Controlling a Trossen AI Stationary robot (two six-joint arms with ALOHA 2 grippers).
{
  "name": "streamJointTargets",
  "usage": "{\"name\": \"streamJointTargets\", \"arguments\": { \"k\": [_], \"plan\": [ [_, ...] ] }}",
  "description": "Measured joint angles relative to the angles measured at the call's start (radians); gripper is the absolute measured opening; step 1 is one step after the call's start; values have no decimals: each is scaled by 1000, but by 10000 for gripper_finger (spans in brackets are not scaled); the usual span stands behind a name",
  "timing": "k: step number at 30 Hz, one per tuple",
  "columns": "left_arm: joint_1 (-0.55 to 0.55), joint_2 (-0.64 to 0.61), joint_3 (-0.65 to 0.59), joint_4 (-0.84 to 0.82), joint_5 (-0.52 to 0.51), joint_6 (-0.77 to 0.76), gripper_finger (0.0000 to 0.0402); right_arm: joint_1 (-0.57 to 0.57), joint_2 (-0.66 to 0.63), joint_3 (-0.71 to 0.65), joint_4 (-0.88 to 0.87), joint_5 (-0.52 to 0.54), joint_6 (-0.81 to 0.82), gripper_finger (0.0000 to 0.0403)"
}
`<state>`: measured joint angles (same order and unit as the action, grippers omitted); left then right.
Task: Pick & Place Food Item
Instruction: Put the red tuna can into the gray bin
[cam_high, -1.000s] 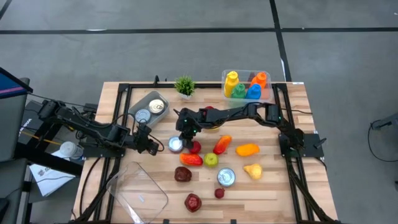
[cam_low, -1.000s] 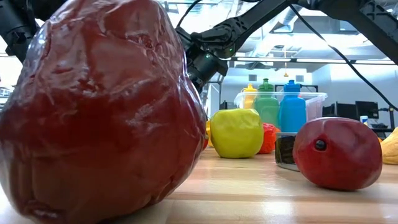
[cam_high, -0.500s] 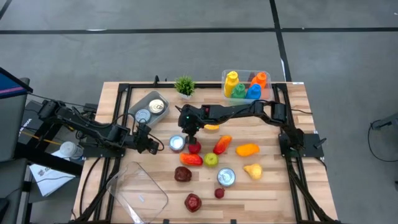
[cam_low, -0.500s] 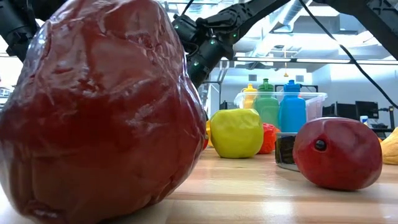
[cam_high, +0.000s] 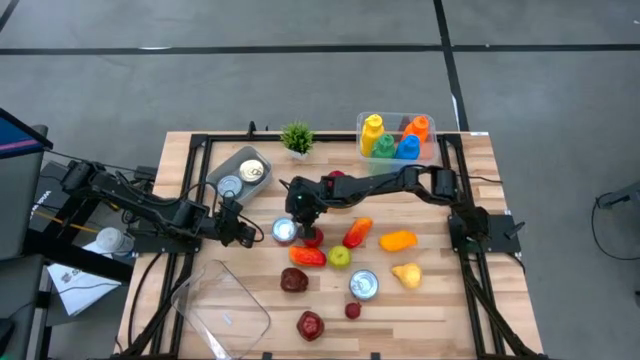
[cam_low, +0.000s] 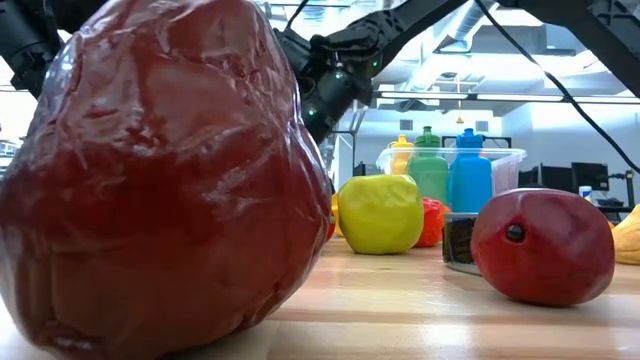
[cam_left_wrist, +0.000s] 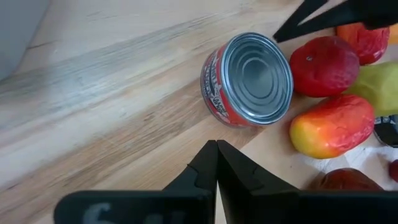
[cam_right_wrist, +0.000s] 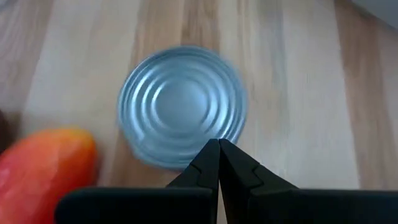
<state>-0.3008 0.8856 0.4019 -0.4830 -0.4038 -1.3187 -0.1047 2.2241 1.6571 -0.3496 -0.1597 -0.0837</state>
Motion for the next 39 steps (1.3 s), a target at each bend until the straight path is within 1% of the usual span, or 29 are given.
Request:
{"name": "streamJointTargets", "arguments": {
  "k": [2,4,11,16,19,21,28,33,36,39],
  "plan": [
    [0,0,0,1,0,-3,0,3,23,7,41,0,-2,0],
    [0,0,0,7,0,-3,0,3,25,6,14,0,3,0],
    [0,0,0,12,0,-9,0,5,41,8,8,-4,23,0],
    [0,0,-1,14,-3,-55,0,-1,64,8,-7,-3,60,0],
    [0,0,-2,23,-22,-56,2,-8,59,-39,35,-4,77,0],
    [0,0,-2,33,-43,-59,6,-8,53,-64,64,6,85,0],
    [0,1,-2,118,-97,-60,34,-8,53,-66,68,15,80,0],
    [0,60,-2,157,-103,-60,62,-13,52,-66,58,19,83,0],
    [0,129,-2,195,-103,-67,80,-18,47,-66,48,7,82,0],
    [0,218,-2,261,-102,-106,99,-21,31,-72,19,8,76,0]
  ]
}}
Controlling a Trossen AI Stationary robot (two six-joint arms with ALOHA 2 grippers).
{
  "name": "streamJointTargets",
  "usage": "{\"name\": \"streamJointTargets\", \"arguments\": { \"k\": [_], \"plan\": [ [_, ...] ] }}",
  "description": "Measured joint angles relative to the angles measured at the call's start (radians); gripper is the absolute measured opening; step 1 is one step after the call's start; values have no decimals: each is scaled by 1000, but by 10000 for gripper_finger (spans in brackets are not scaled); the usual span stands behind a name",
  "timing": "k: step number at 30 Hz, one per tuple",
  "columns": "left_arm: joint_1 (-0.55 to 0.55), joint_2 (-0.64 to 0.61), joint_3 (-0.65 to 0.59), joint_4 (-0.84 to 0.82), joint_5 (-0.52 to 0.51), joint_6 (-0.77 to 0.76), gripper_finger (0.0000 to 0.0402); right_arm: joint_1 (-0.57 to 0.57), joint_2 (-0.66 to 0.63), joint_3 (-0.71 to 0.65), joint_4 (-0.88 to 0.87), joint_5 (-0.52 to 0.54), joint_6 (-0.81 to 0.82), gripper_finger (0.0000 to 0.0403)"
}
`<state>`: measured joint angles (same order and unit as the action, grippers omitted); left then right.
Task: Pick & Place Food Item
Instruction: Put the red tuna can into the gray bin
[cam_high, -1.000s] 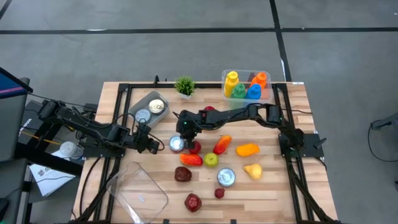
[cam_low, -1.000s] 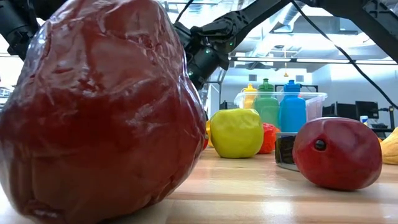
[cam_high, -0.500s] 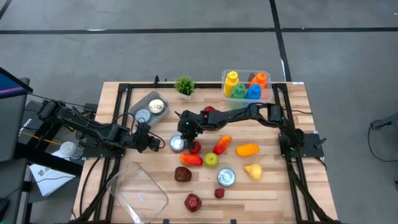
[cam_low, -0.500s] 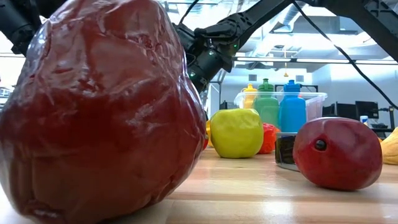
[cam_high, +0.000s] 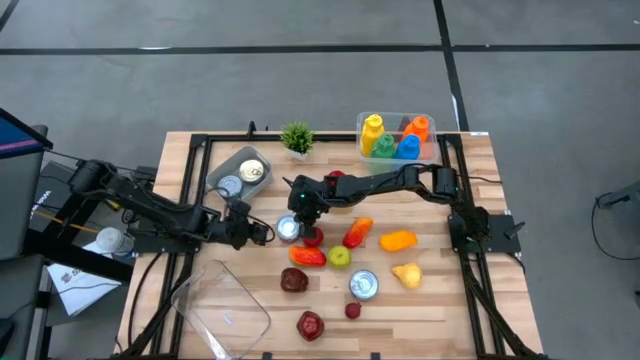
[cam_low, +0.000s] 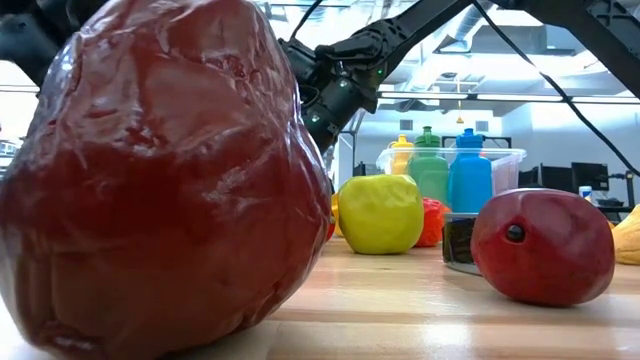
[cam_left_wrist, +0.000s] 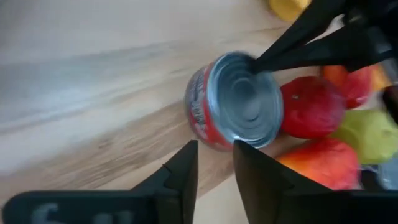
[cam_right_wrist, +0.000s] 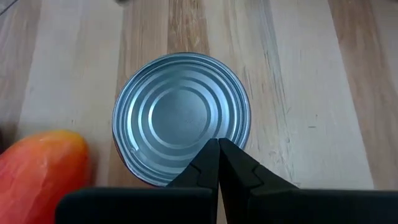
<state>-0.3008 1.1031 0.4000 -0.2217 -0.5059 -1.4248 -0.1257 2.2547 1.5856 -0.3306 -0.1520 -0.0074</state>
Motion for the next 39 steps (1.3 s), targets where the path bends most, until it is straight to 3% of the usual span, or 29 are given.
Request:
{"name": "streamJointTargets", "arguments": {
  "k": [10,19,30,39],
  "plan": [
    [-1,224,0,284,-1,-76,178,-24,-10,-60,56,-48,22,0],
    [1,259,0,300,16,-158,235,-33,-10,-67,76,-84,18,0],
    [2,259,0,305,-52,-189,231,-58,-138,-89,-18,12,-8,0],
    [75,259,0,320,-91,-221,220,-81,-149,-88,-154,83,-19,0]
  ]
}}
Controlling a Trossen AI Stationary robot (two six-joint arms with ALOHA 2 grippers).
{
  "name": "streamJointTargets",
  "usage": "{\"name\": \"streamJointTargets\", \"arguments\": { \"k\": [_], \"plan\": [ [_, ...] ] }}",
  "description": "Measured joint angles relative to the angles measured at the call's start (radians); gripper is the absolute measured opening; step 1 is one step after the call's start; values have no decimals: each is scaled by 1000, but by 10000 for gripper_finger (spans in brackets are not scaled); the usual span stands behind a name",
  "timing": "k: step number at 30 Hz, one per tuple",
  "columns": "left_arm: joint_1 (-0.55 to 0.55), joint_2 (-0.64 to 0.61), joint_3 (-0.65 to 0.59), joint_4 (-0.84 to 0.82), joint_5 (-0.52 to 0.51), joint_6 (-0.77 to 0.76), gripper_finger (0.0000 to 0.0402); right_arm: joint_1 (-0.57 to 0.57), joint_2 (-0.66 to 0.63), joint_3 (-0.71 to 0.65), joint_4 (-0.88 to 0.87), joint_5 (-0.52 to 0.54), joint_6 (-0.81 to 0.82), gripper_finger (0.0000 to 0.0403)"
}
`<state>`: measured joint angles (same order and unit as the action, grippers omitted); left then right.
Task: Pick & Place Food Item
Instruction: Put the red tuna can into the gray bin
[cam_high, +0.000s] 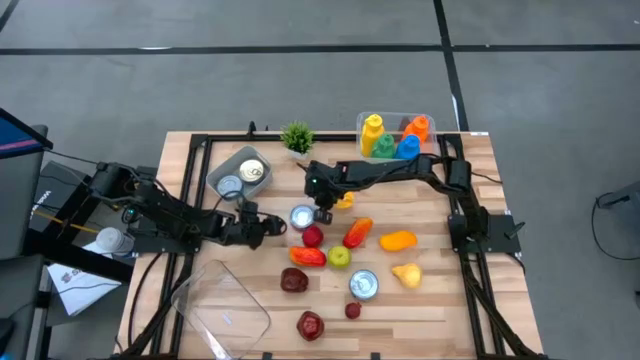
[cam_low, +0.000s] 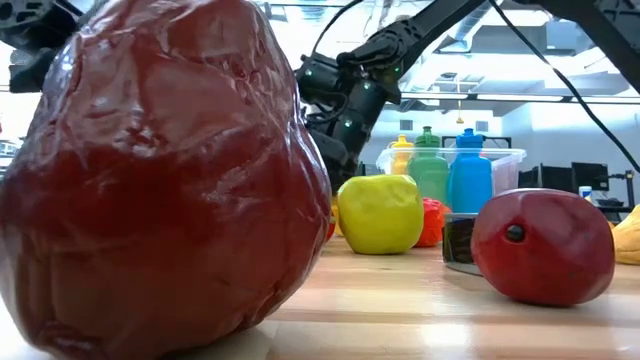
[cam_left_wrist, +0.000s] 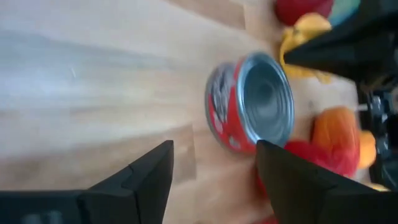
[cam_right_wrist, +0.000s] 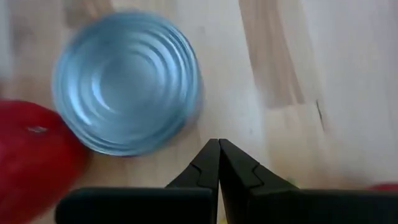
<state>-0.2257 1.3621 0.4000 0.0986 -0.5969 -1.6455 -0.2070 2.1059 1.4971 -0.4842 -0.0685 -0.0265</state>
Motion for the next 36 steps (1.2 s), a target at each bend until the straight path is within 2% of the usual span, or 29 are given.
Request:
{"name": "streamJointTargets", "arguments": {
  "k": [6,12,16,19,23,28,36],
  "plan": [
    [80,0,0,4,18,25,172,11,-7,-80,57,3,-5,0],
    [135,0,0,15,110,94,72,45,-6,-118,177,-7,9,0],
    [142,2,0,23,123,96,9,73,5,-121,210,-29,24,0],
    [142,25,0,26,152,96,8,83,10,-121,232,-30,40,0],
    [127,105,1,68,268,96,1,89,12,-122,267,-30,50,0],
    [100,182,3,168,260,73,1,85,13,-117,278,-46,54,0],
    [118,167,28,165,293,93,0,78,7,-61,280,-69,54,0]
  ]
}}
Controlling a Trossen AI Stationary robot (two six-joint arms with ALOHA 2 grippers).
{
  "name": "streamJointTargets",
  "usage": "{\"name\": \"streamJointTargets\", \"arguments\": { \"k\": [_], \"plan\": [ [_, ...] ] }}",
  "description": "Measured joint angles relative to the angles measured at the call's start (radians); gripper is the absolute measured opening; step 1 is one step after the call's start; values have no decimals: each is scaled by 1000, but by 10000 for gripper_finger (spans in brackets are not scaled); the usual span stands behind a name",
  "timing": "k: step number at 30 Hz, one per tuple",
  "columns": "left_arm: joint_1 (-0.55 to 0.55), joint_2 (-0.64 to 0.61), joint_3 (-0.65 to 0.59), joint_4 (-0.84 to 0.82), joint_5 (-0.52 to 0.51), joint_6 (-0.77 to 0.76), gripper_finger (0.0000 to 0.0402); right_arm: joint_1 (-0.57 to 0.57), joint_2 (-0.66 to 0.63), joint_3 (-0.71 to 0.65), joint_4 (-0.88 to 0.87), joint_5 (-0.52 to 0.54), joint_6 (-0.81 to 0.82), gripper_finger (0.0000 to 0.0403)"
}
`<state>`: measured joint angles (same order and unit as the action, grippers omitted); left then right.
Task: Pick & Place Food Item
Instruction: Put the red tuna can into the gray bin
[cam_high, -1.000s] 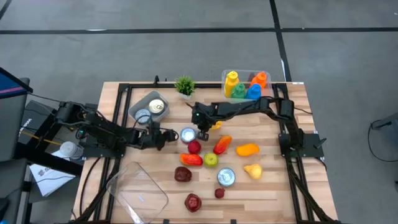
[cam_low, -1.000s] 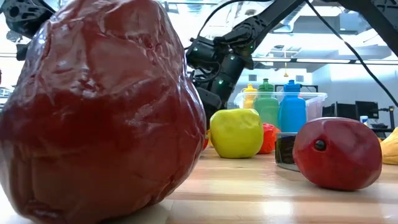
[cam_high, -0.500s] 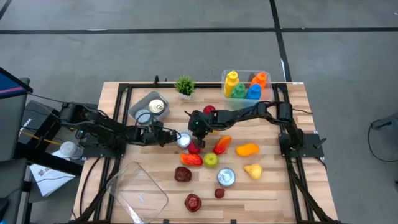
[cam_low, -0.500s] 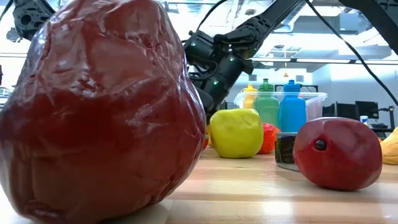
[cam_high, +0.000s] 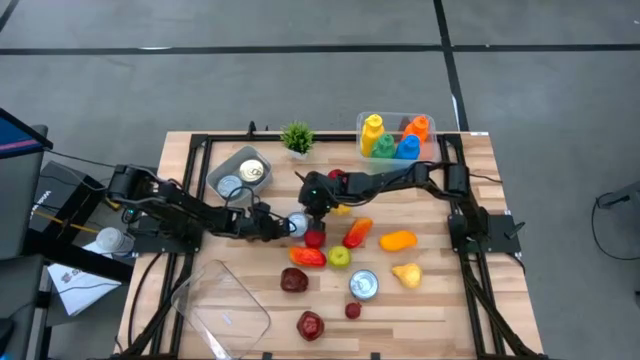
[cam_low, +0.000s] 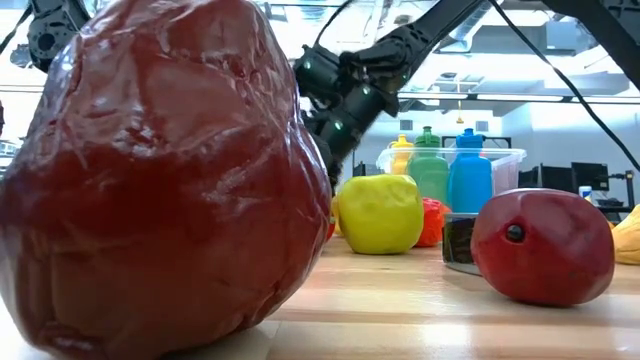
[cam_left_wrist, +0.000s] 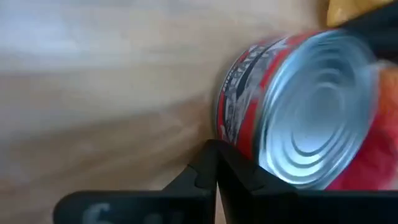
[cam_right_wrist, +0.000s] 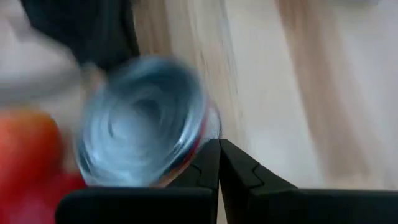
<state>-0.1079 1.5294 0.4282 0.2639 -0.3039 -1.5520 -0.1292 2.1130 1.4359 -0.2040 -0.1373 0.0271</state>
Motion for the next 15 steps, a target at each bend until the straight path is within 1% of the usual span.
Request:
{"name": "streamJointTargets", "arguments": {
  "k": [3,11,15],
  "plan": [
    [10,-5,2,21,15,1,0,-5,-7,30,-2,-15,-4,0],
    [23,-11,6,66,-87,3,0,8,-4,81,-34,-64,-24,0],
    [46,-11,6,84,-91,25,0,25,-4,83,-40,-72,-25,0]
  ]
}}
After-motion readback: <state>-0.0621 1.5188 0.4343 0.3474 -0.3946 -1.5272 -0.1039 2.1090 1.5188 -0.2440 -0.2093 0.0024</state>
